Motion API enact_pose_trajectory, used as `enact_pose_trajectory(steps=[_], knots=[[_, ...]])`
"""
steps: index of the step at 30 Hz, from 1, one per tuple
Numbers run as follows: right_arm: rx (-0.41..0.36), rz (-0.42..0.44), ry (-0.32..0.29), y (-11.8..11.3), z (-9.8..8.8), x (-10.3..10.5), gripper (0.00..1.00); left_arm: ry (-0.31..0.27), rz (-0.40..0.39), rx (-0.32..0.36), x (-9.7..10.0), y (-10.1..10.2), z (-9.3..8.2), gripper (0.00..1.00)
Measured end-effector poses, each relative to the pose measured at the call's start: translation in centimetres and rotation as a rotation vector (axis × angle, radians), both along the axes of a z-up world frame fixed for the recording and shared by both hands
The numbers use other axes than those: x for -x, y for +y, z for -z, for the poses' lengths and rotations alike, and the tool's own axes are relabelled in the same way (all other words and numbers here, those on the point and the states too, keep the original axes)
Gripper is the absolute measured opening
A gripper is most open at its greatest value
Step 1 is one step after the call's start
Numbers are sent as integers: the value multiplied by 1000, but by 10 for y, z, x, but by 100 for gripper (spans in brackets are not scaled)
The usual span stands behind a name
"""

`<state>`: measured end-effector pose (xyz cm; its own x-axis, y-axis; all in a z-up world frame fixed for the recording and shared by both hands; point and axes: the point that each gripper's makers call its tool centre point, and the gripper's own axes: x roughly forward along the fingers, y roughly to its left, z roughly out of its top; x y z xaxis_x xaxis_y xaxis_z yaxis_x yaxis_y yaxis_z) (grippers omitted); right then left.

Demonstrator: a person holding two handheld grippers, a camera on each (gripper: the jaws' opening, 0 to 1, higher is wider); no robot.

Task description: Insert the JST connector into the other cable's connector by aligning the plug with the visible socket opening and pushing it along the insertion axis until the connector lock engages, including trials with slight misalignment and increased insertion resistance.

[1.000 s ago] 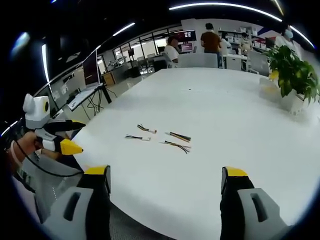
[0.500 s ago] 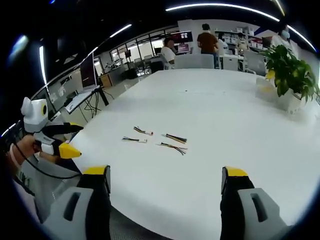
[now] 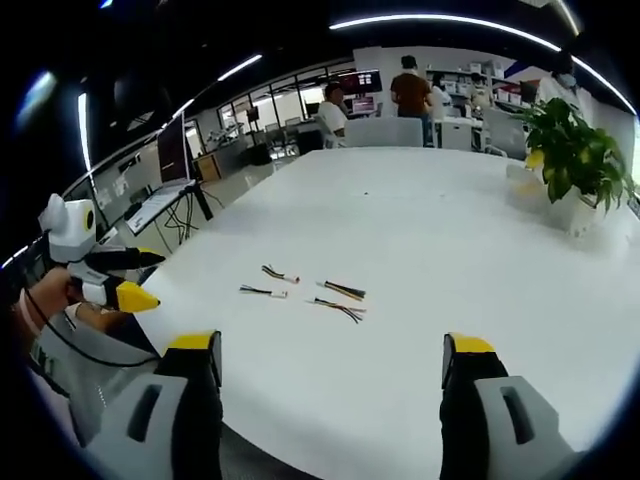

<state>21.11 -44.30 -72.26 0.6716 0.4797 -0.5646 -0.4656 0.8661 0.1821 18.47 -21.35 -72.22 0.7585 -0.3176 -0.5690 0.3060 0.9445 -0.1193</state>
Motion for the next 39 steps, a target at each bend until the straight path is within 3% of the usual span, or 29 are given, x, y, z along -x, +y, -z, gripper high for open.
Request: enact_pose_trajectory(steps=[12, 21, 26, 39], knots=[[-3, -28, -61, 11, -20, -17, 88, -33, 0, -21, -9, 7, -9, 82], [16, -70, -87, 23, -23, -25, 87, -67, 31, -25, -22, 5, -17, 82], [12, -88, -99, 28, -23, -32, 86, -74, 69, 7, -28, -9, -18, 82], [12, -171, -96, 54, -18, -23, 81, -103, 180, -25, -47, -54, -17, 82]])
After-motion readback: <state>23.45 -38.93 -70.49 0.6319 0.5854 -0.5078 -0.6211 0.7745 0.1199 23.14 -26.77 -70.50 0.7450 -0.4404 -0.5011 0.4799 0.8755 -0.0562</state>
